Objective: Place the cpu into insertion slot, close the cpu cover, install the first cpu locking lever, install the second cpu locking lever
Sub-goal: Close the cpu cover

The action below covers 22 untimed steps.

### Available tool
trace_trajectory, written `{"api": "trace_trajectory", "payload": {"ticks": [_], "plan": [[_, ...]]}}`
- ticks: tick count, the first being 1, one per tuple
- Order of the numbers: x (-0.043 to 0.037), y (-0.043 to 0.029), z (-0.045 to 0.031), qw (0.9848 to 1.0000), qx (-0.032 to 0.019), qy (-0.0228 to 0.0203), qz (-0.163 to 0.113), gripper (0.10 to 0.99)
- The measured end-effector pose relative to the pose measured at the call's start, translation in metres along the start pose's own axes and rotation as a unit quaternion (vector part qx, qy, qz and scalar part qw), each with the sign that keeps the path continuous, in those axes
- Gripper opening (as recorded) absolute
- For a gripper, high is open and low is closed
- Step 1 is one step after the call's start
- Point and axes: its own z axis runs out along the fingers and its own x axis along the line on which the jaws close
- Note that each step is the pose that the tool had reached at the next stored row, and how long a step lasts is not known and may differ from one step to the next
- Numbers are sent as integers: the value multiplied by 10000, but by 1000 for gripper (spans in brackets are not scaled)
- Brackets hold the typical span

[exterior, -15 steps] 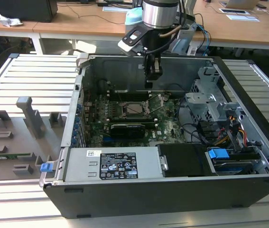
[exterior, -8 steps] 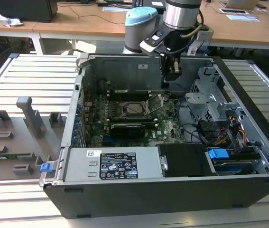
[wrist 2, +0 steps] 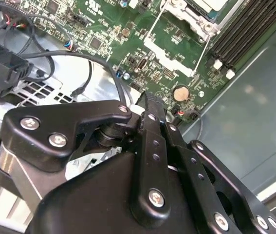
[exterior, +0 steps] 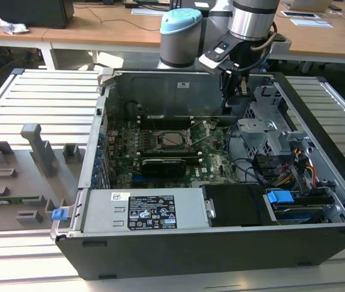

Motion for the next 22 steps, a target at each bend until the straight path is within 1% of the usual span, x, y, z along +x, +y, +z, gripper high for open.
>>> {"api": "trace_trajectory", "payload": {"ticks": [3, 4, 8, 9, 11, 14, 16, 20, 22], "plan": [[3, 1, 81, 10000, 3, 0, 0, 106], [6, 2, 130, 10000, 3, 1, 0, 106], [10, 3, 205, 10000, 3, 0, 0, 106], [11, 4, 237, 10000, 4, 0, 0, 106], [16, 9, 280, 10000, 4, 0, -1, 106], [20, 16, 329, 10000, 5, 0, 0, 106], [21, 18, 346, 10000, 5, 0, 0, 106], [27, 26, 460, 10000, 5, 1, 0, 106], [28, 27, 487, 10000, 5, 0, 0, 106]]}}
